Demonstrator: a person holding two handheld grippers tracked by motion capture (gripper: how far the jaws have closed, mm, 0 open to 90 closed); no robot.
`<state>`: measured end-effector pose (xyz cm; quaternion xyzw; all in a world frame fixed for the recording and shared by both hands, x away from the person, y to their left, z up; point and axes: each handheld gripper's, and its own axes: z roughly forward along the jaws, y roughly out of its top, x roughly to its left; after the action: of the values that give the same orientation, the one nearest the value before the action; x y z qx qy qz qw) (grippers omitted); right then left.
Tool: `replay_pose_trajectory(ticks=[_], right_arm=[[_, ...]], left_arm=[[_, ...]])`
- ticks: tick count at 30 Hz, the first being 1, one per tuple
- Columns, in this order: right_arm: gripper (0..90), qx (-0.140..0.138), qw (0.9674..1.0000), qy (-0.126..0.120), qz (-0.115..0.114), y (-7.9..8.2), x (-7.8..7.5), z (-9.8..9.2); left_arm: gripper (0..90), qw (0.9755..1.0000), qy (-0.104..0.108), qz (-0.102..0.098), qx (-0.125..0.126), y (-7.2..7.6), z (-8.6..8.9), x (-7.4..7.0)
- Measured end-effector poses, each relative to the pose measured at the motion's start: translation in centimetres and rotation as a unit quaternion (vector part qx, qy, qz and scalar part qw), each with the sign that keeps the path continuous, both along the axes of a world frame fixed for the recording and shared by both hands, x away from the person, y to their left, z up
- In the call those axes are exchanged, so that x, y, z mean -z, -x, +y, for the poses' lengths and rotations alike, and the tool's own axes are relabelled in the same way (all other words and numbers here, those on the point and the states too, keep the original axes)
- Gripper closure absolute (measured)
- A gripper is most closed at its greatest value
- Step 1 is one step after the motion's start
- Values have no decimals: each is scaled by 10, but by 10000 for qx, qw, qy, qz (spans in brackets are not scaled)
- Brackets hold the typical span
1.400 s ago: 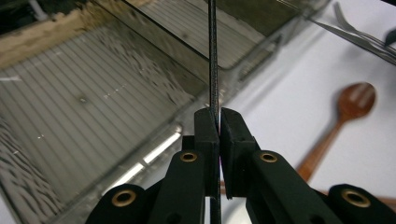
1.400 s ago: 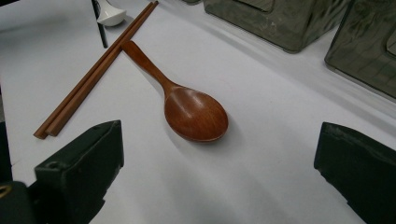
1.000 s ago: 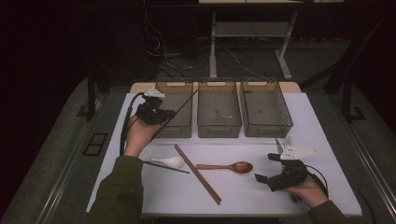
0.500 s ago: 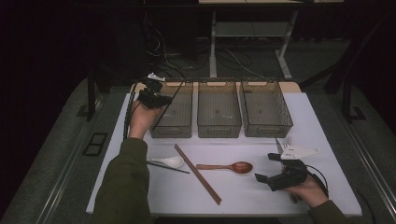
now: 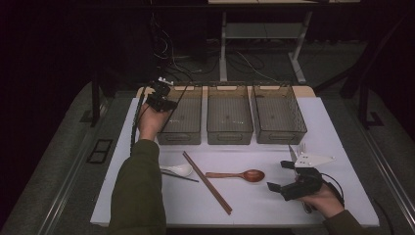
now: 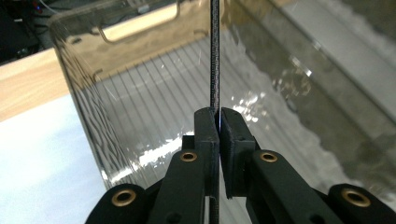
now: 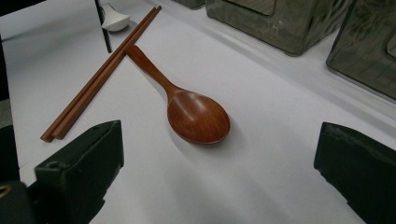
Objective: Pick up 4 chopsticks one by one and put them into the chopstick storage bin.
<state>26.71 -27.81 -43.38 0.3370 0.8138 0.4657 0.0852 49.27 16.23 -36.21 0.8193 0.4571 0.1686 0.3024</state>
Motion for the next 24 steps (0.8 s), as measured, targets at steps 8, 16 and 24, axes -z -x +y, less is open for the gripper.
replay_pose_trajectory(ticks=[8, 16, 24], right_arm=[[13, -8, 10000, -1, 9, 0, 0, 0], [13, -9, 10000, 13, 13, 0, 0, 0], [13, 2, 10000, 16, 15, 0, 0, 0]], left_arm=[[854, 9995, -110, 281, 39, 2, -3, 18], [733, 9998, -72, 147, 62, 5, -1, 21], [520, 9993, 93, 47, 364, 11, -1, 13]])
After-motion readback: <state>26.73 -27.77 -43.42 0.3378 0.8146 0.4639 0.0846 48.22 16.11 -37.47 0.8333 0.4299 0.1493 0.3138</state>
